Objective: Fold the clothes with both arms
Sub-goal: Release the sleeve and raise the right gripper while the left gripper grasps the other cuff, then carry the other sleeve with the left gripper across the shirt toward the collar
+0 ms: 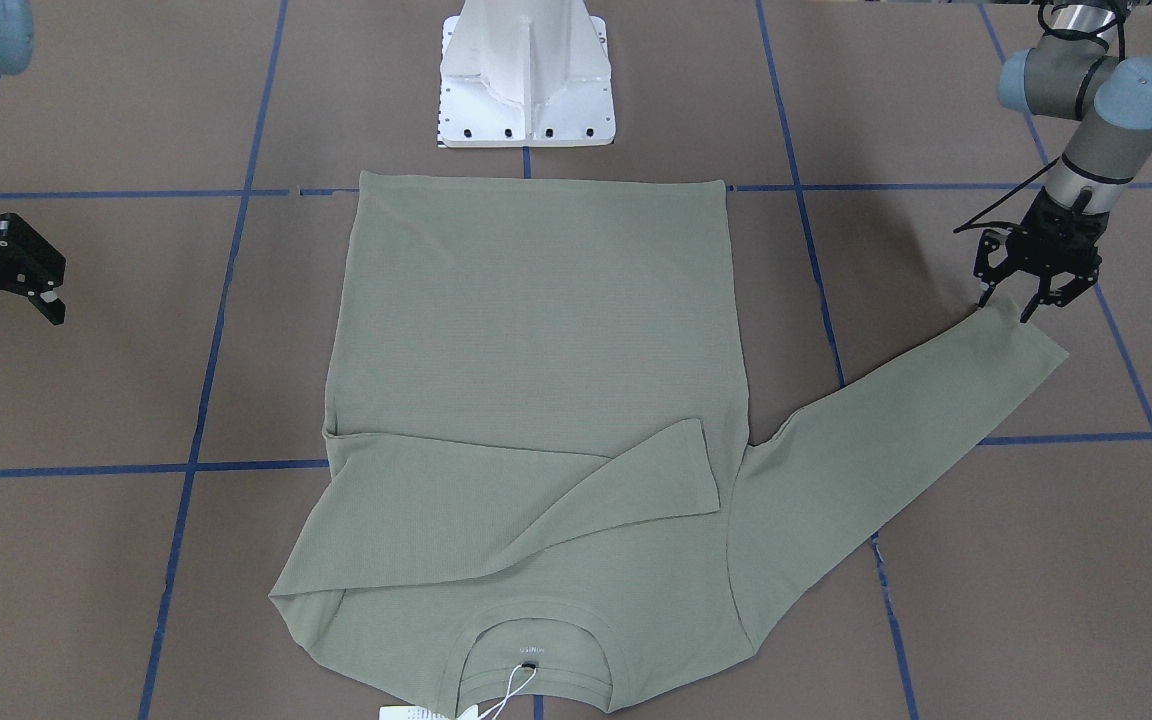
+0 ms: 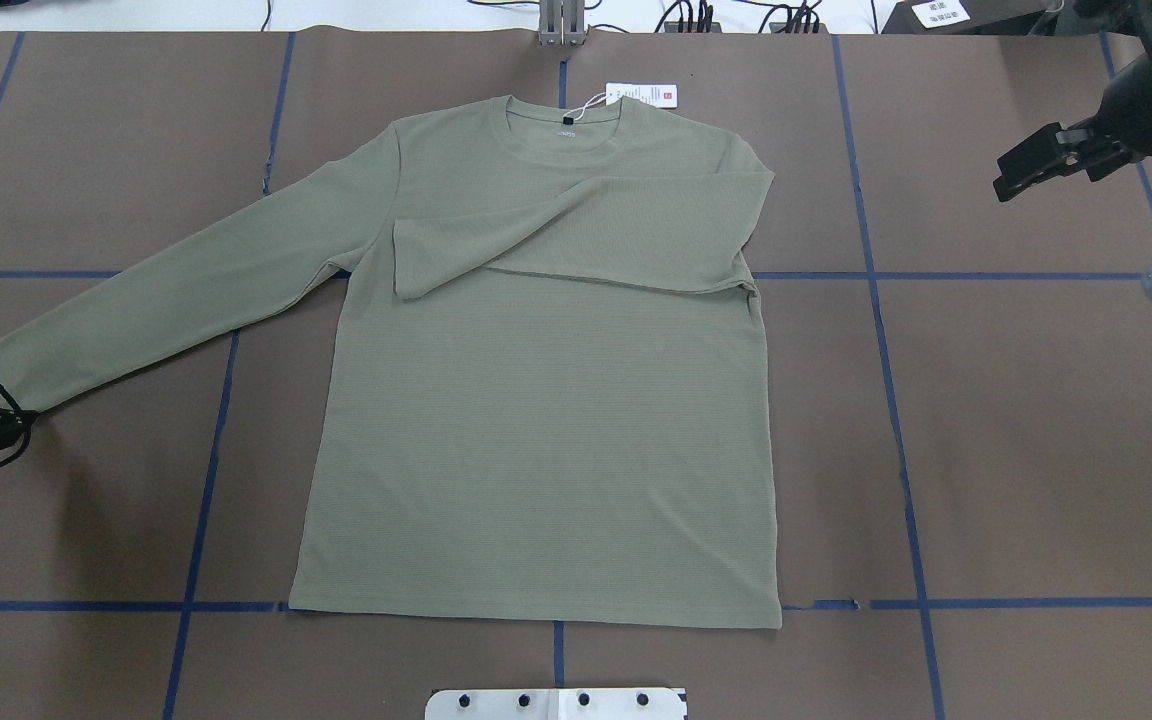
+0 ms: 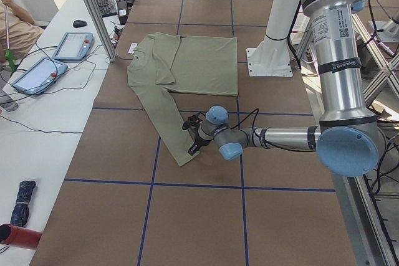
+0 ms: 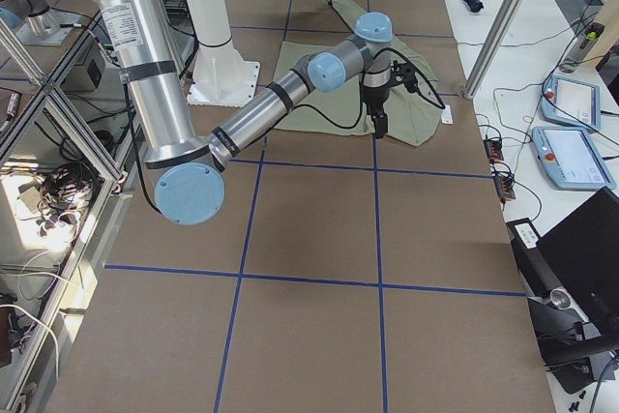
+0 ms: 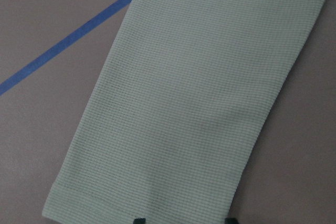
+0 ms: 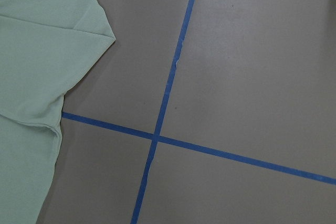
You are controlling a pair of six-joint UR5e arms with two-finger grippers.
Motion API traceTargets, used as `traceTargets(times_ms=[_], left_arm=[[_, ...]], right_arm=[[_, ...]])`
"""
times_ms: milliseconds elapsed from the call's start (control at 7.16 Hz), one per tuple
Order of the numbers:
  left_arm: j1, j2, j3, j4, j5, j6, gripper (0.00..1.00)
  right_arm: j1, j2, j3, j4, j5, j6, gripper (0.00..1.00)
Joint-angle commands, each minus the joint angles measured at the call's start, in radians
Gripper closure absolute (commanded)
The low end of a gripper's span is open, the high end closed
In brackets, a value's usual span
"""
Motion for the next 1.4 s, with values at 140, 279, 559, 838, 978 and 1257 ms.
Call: traceTargets(times_ms=[140, 279, 559, 838, 978, 1257], left_arm=[[0.0, 0.013, 0.001, -0.015, 0.0, -0.001, 1.0], [-0.001, 0.015, 0.001, -0.031, -0.001, -0.003, 1.0], [-0.014, 0.01, -0.04, -0.029, -0.003, -0.009, 1.0], [-0.082, -0.087, -0.044, -0.022, 0.0, -0.033, 1.0], [-0.141, -0.19, -0.039, -0.015, -0.001, -0.047, 1.0], [-0.16, -0.369, -0.04, 0.02, -0.002, -0.322, 1.0]], right_arm=[[-0.001, 0.001, 0.001, 0.001, 0.0, 0.002, 0.0], [-0.001, 0.001, 0.001, 0.001, -0.001, 0.002, 0.0], [-0.001, 0.0, 0.001, 0.001, -0.001, 0.002, 0.0], [0.001, -0.02, -0.005, -0.001, 0.002, -0.002, 0.0], [0.001, -0.052, -0.006, 0.001, 0.003, -0.017, 0.0], [0.019, -0.083, -0.009, -0.002, 0.005, -0.026, 0.0]])
